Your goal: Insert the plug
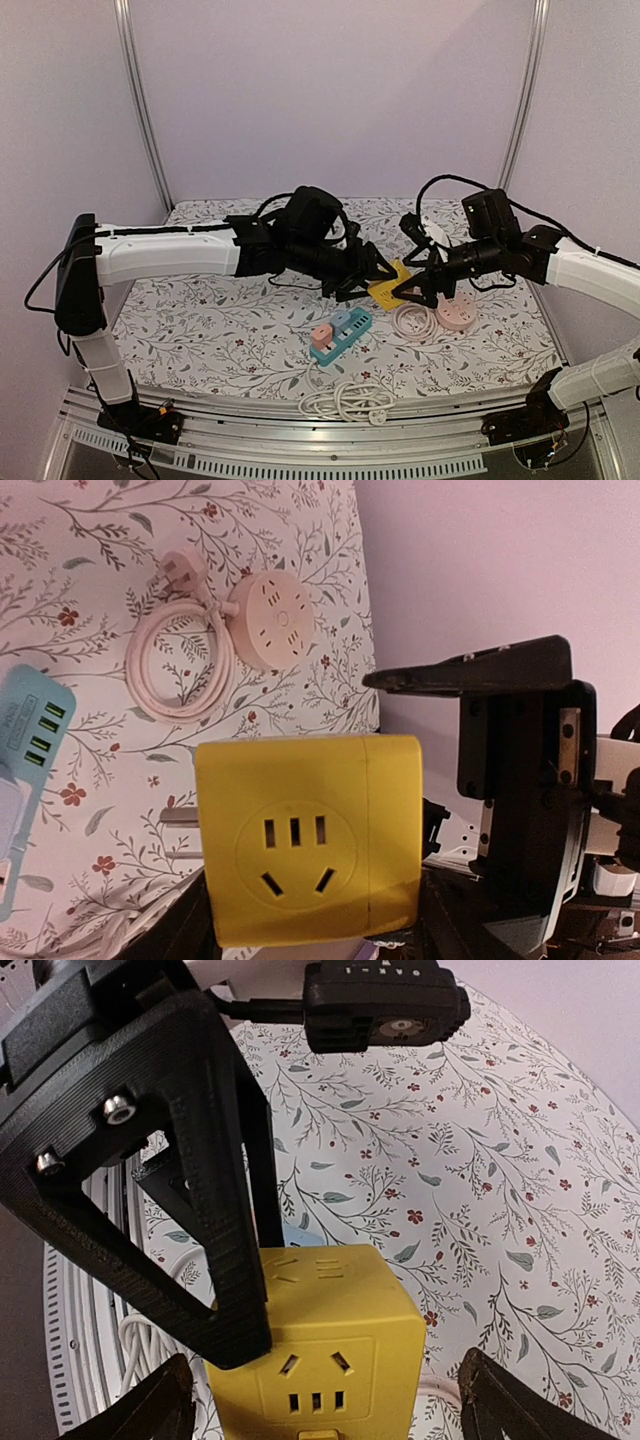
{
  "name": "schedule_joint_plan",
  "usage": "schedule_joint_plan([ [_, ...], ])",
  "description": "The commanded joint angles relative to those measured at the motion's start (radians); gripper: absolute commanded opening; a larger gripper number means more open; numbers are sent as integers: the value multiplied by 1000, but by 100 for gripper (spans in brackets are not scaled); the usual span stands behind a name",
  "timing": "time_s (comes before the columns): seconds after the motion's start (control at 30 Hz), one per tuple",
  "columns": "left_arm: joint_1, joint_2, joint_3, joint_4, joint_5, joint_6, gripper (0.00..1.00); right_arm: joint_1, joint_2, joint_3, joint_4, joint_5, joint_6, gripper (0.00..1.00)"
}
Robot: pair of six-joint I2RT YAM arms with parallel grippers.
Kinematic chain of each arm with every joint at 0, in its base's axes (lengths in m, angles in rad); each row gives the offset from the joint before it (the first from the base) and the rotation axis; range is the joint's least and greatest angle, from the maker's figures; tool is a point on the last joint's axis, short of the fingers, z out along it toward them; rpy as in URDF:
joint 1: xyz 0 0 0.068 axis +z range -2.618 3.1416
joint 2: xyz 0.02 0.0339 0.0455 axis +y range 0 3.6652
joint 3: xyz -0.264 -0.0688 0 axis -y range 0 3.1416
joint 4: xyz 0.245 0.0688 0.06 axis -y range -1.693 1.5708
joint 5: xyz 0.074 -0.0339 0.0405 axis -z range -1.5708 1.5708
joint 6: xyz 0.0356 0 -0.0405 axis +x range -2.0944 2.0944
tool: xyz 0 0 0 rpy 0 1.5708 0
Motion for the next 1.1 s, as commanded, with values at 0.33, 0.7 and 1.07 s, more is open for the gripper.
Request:
schedule_joint_plan([
  [0.33, -26, -57, 18, -31, -17, 46, 31, 14, 31, 18, -27, 5, -59, 64],
  [0.7, -35, -90, -28, -20, -38, 43, 33, 42, 26, 23, -24, -23, -65, 7],
  [1.07, -37, -175, -60, -77, -154, 77, 98, 52, 4, 28, 49, -32, 35, 0],
])
